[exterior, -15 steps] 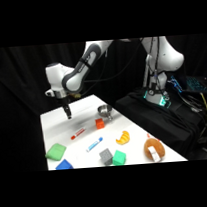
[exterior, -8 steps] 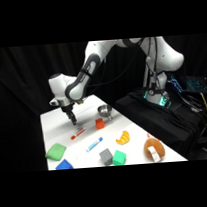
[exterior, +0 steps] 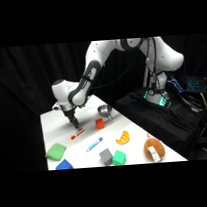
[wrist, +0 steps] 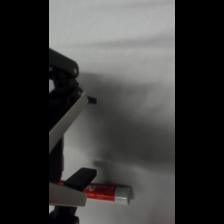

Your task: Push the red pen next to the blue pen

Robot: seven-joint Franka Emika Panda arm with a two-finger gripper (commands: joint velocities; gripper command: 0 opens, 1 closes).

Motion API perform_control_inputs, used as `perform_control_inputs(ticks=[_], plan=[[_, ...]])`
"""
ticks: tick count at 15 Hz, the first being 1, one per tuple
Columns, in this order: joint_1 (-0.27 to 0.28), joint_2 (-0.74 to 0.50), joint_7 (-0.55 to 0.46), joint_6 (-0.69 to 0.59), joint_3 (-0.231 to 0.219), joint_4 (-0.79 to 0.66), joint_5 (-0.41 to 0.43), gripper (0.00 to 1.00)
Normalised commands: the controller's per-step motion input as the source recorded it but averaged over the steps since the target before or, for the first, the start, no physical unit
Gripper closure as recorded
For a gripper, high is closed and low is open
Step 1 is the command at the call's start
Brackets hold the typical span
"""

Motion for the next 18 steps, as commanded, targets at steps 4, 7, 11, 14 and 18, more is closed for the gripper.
perform_control_inputs(ticks=[4,7,11,14,18], plan=[[0.001,0.12,-0.06,0.21,0.052,0.07,-0.107,0.0],[0.08,0.01,0.04,0.22,0.025,-0.06,-0.137,0.0],[0.216,-0.21,0.22,0.23,-0.033,-0.33,-0.181,0.0],[0.36,-0.35,0.41,0.23,-0.07,-0.51,-0.188,0.0],[0.404,-0.38,0.46,0.22,-0.097,-0.52,-0.199,0.0]])
